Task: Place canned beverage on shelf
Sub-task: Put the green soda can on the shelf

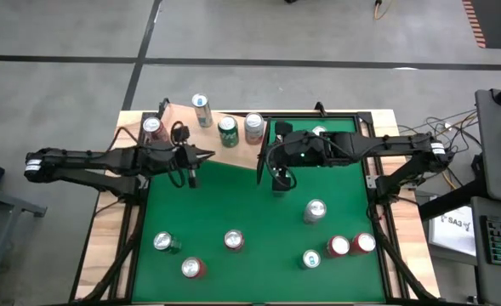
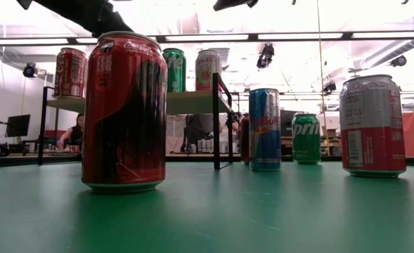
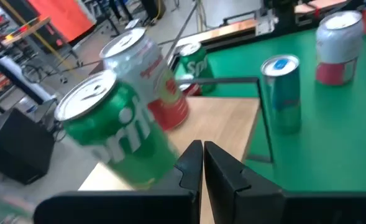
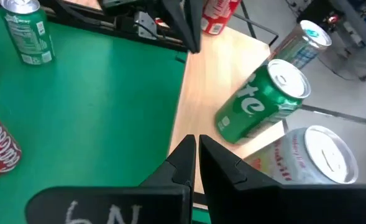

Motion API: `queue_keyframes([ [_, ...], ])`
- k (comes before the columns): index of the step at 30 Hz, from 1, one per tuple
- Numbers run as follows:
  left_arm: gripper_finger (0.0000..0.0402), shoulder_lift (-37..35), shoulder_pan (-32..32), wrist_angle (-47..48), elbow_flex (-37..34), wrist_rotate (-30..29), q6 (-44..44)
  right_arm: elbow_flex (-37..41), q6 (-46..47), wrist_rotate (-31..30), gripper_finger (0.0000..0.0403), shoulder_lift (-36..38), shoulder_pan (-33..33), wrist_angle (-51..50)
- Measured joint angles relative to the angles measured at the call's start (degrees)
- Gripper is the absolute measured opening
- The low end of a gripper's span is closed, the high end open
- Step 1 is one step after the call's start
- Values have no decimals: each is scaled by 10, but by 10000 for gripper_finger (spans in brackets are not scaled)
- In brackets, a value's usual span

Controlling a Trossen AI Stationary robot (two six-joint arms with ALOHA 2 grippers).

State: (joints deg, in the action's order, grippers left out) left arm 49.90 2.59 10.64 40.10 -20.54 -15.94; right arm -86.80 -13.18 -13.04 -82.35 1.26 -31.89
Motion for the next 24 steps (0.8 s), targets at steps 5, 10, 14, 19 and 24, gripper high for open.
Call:
queue_keyframes([
  [5,0,-16,5,-3,0,10,-15,34,-19,1,13,6,-4,63],
  [10,0,-5,19,-14,0,21,-21,38,-25,0,13,7,-21,90],
  [14,0,26,42,-22,0,21,-14,38,-27,0,13,7,-27,96],
  [19,0,65,76,-50,0,16,-3,38,-17,-2,13,7,-28,93],
  [24,0,98,97,-83,0,16,4,38,1,-2,13,7,-30,79],
])
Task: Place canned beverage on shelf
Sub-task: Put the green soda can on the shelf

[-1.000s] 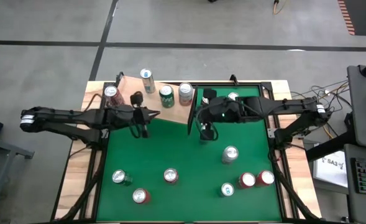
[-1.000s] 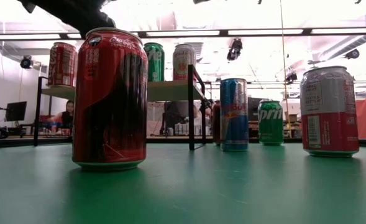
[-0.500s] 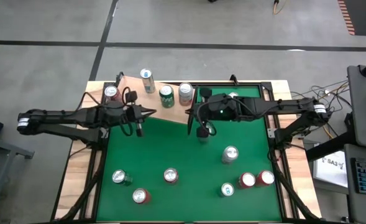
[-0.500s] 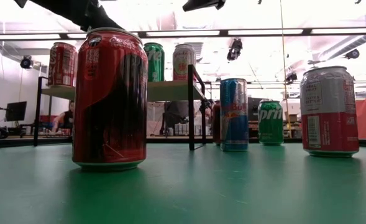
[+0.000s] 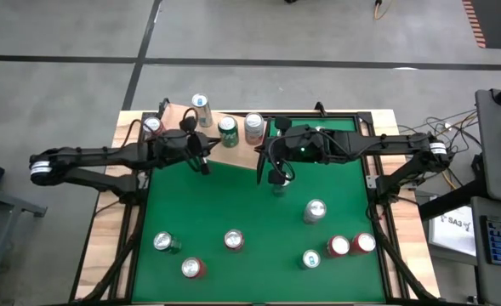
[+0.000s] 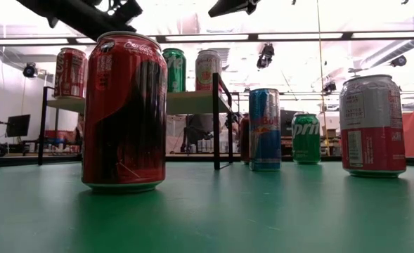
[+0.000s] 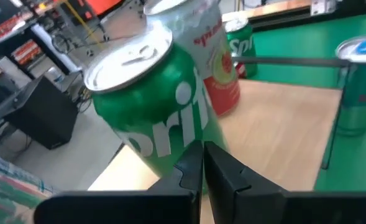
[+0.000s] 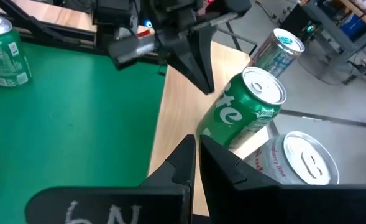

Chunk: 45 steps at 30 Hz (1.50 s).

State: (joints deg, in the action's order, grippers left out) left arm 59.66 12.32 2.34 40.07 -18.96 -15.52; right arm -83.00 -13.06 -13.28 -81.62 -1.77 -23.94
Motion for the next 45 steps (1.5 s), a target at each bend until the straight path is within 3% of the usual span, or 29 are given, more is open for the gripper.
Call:
queue_keyframes([
  [45,0,82,22,-138,2,-2,21,1,36,-1,13,-1,0,-23],
])
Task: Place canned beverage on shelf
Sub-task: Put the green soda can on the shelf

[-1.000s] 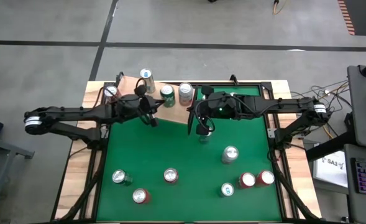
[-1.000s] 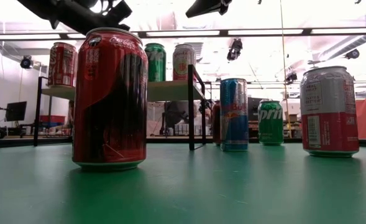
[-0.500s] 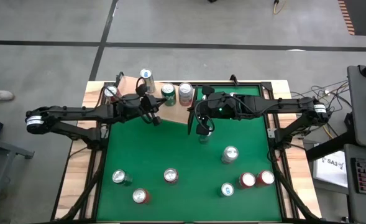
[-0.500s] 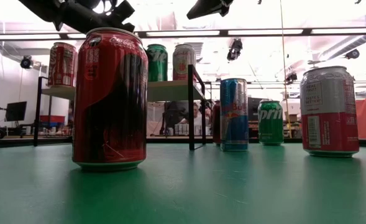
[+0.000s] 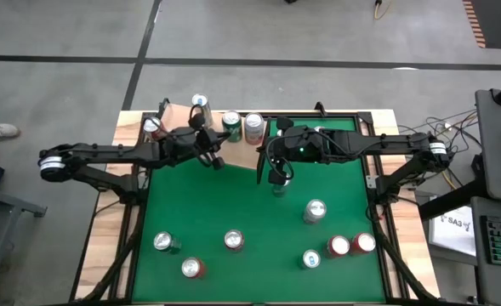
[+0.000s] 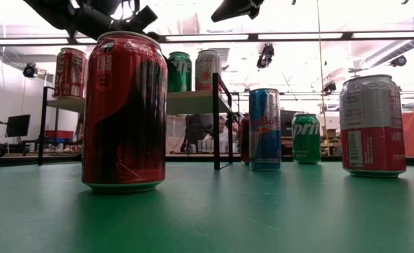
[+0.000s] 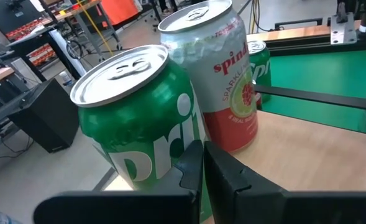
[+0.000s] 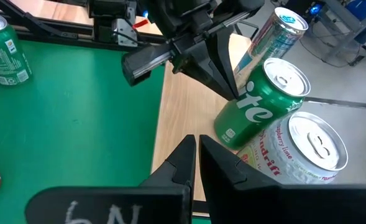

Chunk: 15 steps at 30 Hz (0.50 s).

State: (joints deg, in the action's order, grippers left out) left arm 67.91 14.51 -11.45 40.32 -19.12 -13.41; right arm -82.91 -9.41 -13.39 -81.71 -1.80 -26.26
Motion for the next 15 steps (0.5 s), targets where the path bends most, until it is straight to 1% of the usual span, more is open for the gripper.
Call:
queue_keyframes([
  [5,0,3,2,-7,0,0,-4,0,0,0,13,0,0,1],
  [9,0,4,5,-11,0,-19,-6,0,0,0,13,0,0,2],
  [15,0,4,7,-11,0,-21,-13,0,0,0,13,-1,0,4],
])
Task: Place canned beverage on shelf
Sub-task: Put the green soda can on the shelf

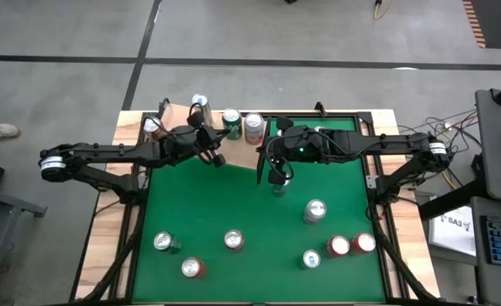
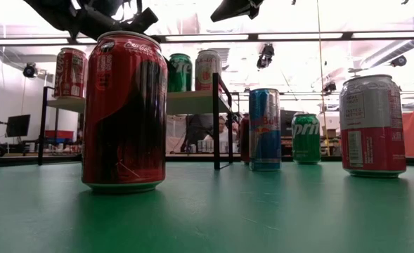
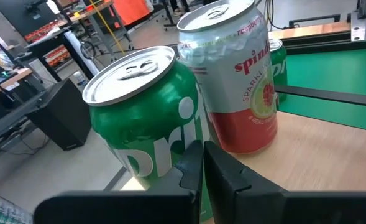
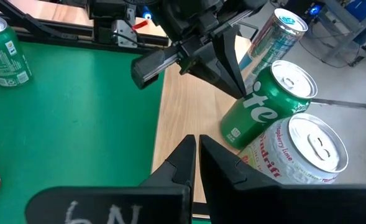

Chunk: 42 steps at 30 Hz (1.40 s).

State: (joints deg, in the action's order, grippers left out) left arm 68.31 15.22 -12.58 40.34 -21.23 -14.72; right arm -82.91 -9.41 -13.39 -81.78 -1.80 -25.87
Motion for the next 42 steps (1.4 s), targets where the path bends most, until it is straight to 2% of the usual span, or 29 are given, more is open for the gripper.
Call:
queue_keyframes([
  [8,0,-6,-2,17,0,1,4,0,-1,0,13,0,0,0],
  [16,0,-53,-4,113,0,2,30,0,-7,0,13,0,0,0],
  [20,0,-63,-1,148,0,2,11,0,-7,0,13,0,0,-4],
  [26,0,-48,-1,131,0,1,-37,0,-9,0,13,-1,0,-6],
  [42,0,-1,0,57,-1,-12,-51,2,-26,1,13,-1,-1,-5],
])
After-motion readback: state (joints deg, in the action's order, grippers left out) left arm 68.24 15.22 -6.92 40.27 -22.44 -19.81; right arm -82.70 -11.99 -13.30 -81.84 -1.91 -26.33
